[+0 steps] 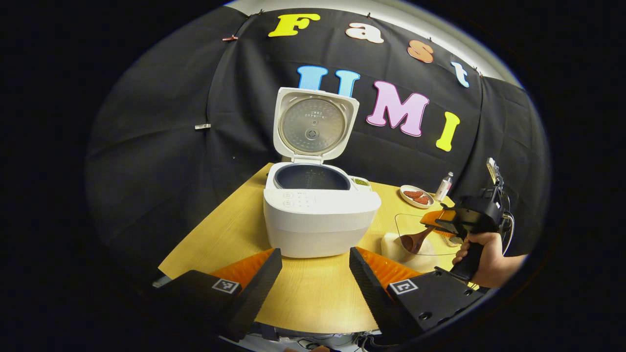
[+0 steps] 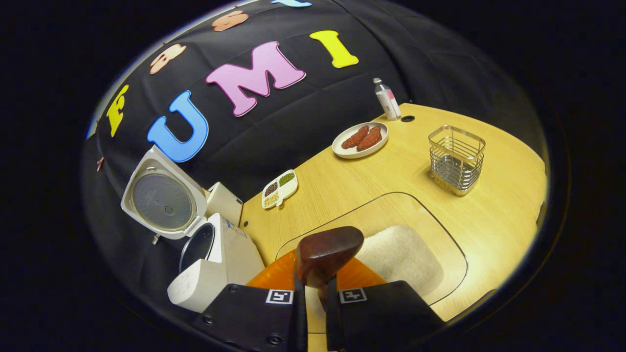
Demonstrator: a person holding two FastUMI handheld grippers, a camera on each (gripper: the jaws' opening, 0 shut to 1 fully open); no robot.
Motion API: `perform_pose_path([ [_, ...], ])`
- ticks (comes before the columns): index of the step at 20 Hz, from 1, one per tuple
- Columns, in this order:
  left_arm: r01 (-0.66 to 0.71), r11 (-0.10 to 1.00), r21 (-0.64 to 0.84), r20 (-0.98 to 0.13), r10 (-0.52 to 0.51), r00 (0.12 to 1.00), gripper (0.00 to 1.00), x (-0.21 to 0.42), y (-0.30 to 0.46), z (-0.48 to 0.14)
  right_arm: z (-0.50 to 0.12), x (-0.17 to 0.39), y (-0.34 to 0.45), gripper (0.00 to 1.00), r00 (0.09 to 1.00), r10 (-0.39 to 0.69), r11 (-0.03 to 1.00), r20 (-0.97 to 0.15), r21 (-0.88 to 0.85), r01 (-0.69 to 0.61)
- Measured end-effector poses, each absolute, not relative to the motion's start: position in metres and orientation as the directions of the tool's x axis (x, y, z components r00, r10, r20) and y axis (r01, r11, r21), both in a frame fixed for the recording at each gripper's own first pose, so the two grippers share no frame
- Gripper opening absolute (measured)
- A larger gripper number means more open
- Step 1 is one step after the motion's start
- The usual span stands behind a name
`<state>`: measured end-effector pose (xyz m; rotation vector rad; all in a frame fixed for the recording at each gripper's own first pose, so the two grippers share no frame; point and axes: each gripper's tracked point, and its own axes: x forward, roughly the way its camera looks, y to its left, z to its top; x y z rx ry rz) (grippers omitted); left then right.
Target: Close the left gripper, press the button to open the rice cooker; take a wooden spoon from the chopstick holder with the right hand, scoop a spoonful of rice and pour it into the rice cooker, then put the wooden spoon back into the chopstick holder.
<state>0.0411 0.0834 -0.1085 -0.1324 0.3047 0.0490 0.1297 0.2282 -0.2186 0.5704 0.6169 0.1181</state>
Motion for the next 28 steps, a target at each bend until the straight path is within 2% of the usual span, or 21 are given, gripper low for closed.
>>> perform_pose_path([
  [8,-0.045,0.994,-0.102,-0.295,0.013,0.955,0.95,0.042,0.080,-0.104,-0.221,0.126,0.218,0.19,0.778,0.299,0.752,-0.552,0.638,0.164],
  [14,-0.028,0.994,-0.107,-0.302,-0.006,0.953,0.95,0.038,0.071,-0.108,-0.217,0.123,0.191,0.19,0.761,0.331,0.594,-0.558,0.750,0.292],
  [23,-0.007,0.994,-0.108,-0.275,-0.023,0.961,0.95,0.025,0.054,-0.101,-0.163,0.132,0.149,0.19,0.803,0.328,0.478,-0.498,0.820,0.314],
  [28,-0.001,0.992,-0.125,-0.273,-0.034,0.961,0.95,0.016,0.047,-0.104,-0.119,0.146,0.145,0.19,0.830,0.335,0.462,-0.446,0.845,0.269],
])
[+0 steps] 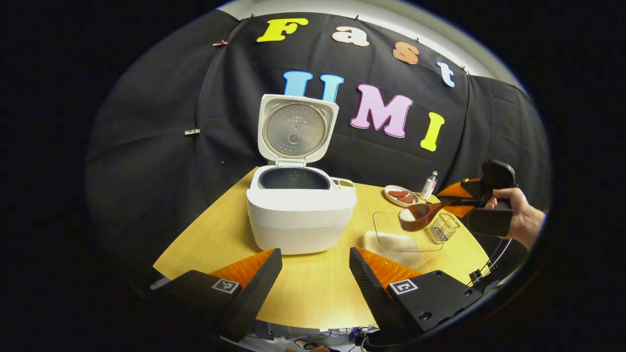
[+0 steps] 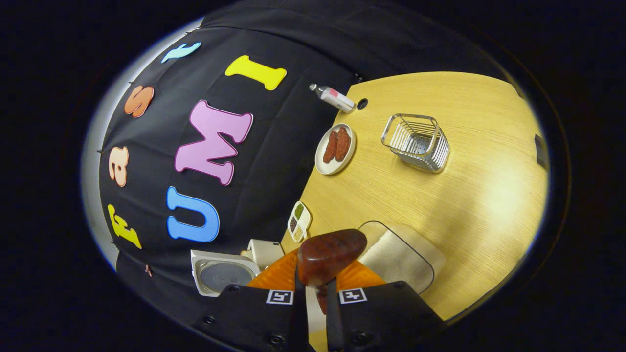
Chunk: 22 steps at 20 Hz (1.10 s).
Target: Close the left gripper, press the button to open the rice cooker; take a wooden spoon from the chopstick holder with the right hand, scoop a spoonful of rice and pour it into the rice cooker, then put the wooden spoon back into the chopstick holder.
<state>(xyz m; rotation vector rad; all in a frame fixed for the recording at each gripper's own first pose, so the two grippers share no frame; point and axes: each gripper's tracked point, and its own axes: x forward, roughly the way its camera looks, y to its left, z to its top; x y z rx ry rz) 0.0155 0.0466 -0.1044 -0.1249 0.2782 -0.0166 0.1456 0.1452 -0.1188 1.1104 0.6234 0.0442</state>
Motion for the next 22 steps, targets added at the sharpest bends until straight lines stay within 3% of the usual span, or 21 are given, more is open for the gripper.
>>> perform_pose_path([
  [10,-0.069,0.984,-0.165,-0.269,0.022,0.963,0.95,0.000,0.064,-0.112,-0.039,0.176,0.210,0.19,0.840,0.432,0.385,-0.328,0.909,0.157],
  [22,-0.172,0.967,-0.190,-0.282,0.114,0.953,0.95,-0.001,0.103,-0.116,-0.032,0.197,0.342,0.19,0.757,0.571,0.416,-0.319,0.907,0.068],
])
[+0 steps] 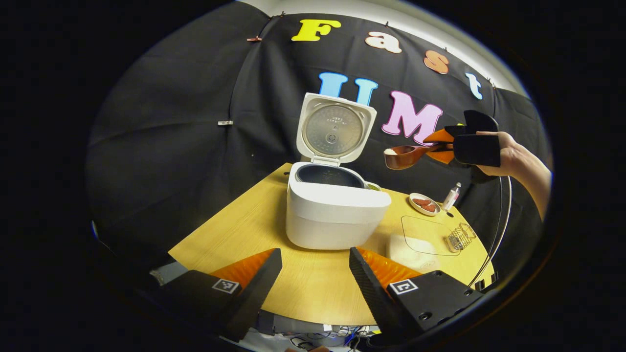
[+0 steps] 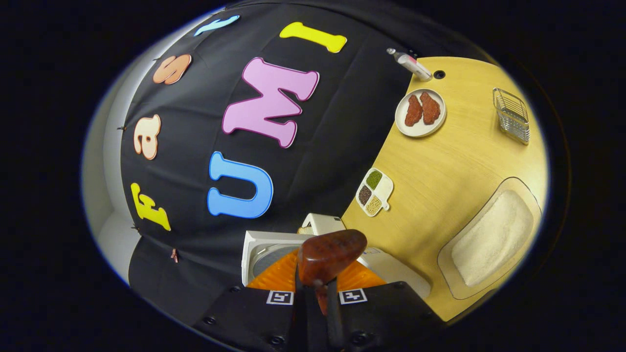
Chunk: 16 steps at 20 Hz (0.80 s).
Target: Close the left gripper, press the button to open the rice cooker; take a wooden spoon from the chopstick holder with the right hand, scoop a spoonful of rice and pour it into the rice cooker, then put the wooden spoon back into the chopstick holder.
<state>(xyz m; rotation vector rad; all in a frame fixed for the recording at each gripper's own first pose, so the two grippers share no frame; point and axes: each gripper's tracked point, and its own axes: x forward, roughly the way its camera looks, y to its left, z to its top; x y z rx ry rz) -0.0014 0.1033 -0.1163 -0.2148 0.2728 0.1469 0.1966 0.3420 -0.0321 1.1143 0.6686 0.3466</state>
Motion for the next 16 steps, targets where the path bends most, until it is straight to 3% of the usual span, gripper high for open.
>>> perform_pose_path([
  [9,-0.216,0.954,-0.209,-0.289,0.151,0.945,0.95,0.004,0.126,-0.115,-0.052,0.193,0.436,0.19,0.702,0.635,0.558,-0.323,0.820,-0.128],
  [16,-0.251,0.941,-0.226,-0.313,0.174,0.934,0.96,0.003,0.143,-0.127,-0.082,0.187,0.473,0.19,0.727,0.606,0.726,-0.324,0.599,-0.338],
])
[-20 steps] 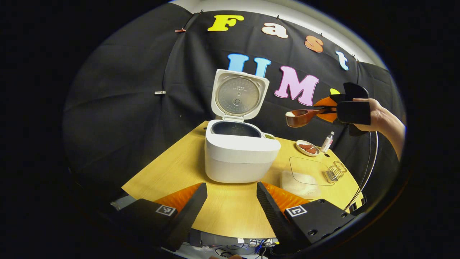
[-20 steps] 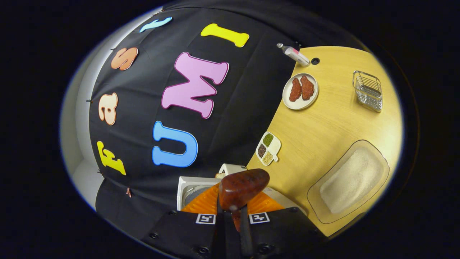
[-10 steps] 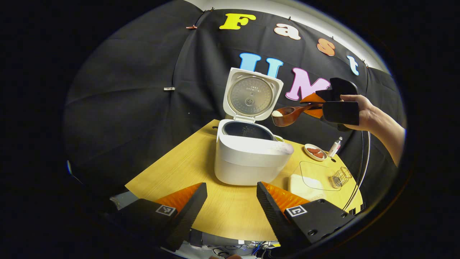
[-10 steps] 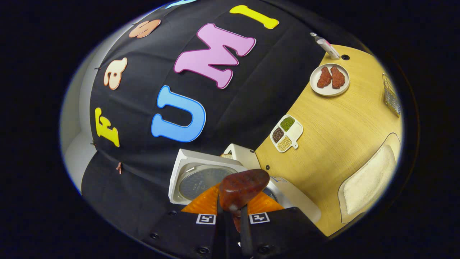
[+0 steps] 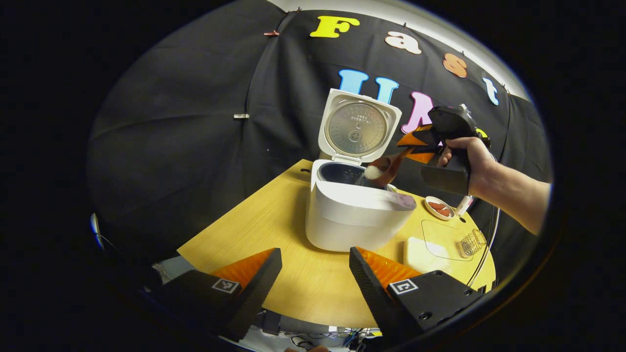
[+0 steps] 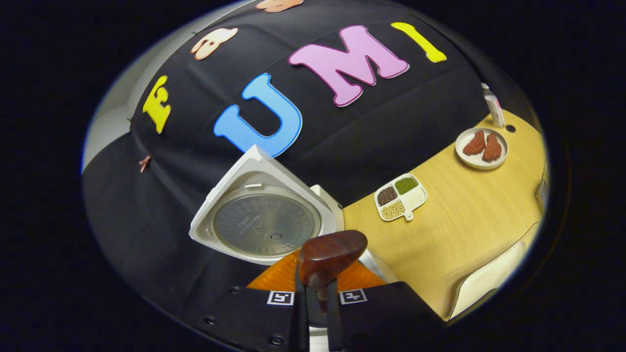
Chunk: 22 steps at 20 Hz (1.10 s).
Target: Close the left gripper, press the button to open the rice cooker; take a wooden spoon from the chopstick holder with the right hand, scoop a spoonful of rice and pour it into the rice cooker, then put the wooden spoon back into the chopstick holder.
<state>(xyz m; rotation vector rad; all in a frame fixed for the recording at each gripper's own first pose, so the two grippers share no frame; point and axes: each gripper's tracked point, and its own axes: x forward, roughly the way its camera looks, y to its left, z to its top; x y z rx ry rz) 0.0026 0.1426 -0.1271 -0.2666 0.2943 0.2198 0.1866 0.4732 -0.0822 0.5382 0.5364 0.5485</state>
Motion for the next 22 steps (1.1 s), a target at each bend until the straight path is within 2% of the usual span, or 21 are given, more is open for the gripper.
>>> perform_pose_path([
  [13,-0.312,0.916,-0.251,-0.341,0.218,0.914,0.95,0.002,0.171,-0.150,-0.093,0.178,0.526,0.19,0.690,0.656,0.755,-0.305,0.286,-0.591],
  [18,-0.316,0.917,-0.243,-0.342,0.224,0.913,0.96,0.001,0.177,-0.155,-0.089,0.177,0.541,0.19,0.676,0.676,0.730,-0.292,0.143,-0.668],
  [19,-0.316,0.914,-0.256,-0.344,0.219,0.913,0.95,0.002,0.177,-0.155,-0.088,0.175,0.544,0.14,0.676,0.681,0.722,-0.282,0.101,-0.685],
  [20,-0.322,0.908,-0.270,-0.344,0.221,0.913,0.95,0.002,0.179,-0.154,-0.088,0.173,0.547,0.19,0.670,0.688,0.710,-0.279,0.067,-0.701],
  [22,-0.331,0.900,-0.285,-0.339,0.228,0.913,0.97,0.000,0.182,-0.153,-0.088,0.167,0.555,0.19,0.653,0.706,0.680,-0.275,0.008,-0.733],
])
